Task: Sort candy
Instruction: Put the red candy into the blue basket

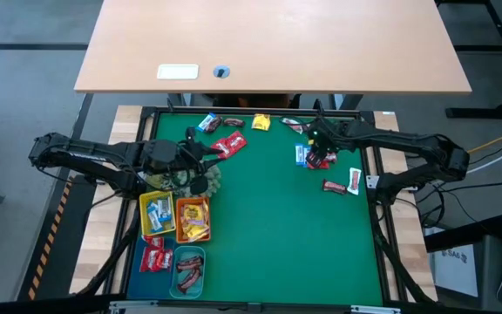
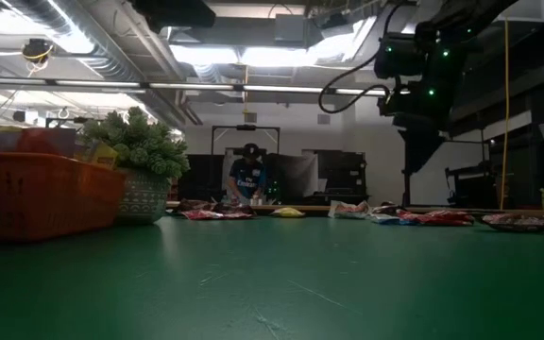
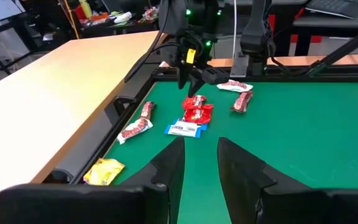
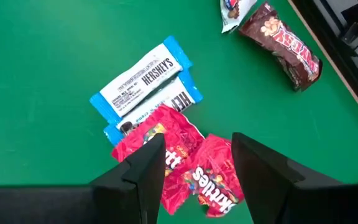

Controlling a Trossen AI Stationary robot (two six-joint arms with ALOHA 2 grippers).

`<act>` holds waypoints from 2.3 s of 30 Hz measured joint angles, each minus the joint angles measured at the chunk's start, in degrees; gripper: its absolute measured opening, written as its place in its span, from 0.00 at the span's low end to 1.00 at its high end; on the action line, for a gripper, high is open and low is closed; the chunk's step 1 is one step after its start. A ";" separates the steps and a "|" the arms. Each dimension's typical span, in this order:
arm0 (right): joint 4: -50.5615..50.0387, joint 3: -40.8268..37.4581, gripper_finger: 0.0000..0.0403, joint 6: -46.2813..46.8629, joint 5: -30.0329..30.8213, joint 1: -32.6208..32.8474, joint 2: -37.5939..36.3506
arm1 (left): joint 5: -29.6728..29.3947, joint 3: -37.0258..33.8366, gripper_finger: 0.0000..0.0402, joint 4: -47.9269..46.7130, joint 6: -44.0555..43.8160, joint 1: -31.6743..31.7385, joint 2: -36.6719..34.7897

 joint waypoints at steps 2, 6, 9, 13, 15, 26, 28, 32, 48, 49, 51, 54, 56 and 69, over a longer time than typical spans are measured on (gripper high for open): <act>-0.23 0.00 0.45 0.00 -0.01 0.00 0.22 | 0.00 0.00 0.22 0.00 -0.02 0.00 0.00; -1.00 0.00 0.45 -0.02 0.02 0.00 1.66 | 0.00 0.00 0.22 -0.11 -0.02 0.00 0.00; -1.44 0.00 0.45 -0.02 0.17 0.00 3.27 | 0.02 0.00 0.22 -0.13 -0.05 0.00 0.00; -1.76 0.00 0.45 -0.15 0.52 0.00 5.71 | 0.02 0.00 0.22 -0.15 -0.10 0.00 0.00; -1.79 0.00 0.45 -0.17 0.50 0.00 6.92 | 0.02 0.00 0.22 -0.25 -0.17 0.00 0.00; -5.66 0.00 0.45 -0.20 1.57 0.00 11.55 | 0.02 0.00 0.22 -1.52 -0.22 0.00 0.00; -7.60 0.00 0.45 -0.21 3.77 0.00 11.56 | 0.02 0.00 0.22 -1.51 -0.22 0.00 0.00; -8.61 0.00 0.45 0.04 5.07 0.00 11.55 | 0.02 0.00 0.22 -1.49 -0.22 0.00 0.00; -7.60 0.00 0.45 -0.26 4.52 0.00 13.41 | 0.02 0.00 0.22 -1.41 -0.26 0.00 0.00; -7.43 0.00 0.45 -0.28 4.44 0.00 14.10 | 0.02 0.00 0.22 -1.40 -0.26 0.00 0.00; -7.46 0.00 0.45 -0.34 3.89 0.00 15.68 | 0.00 0.00 0.22 -1.40 -0.26 0.00 0.00; -7.43 0.00 0.45 -0.35 4.44 0.00 18.17 | 0.02 0.00 0.22 -1.40 -0.26 0.00 0.00; -7.45 0.02 0.45 -0.35 4.92 0.00 19.48 | 0.02 0.00 0.22 -1.40 -0.26 0.00 0.00; -7.60 0.24 0.44 -0.35 4.93 0.07 21.18 | 0.00 0.00 0.22 -1.40 -0.26 0.00 0.00</act>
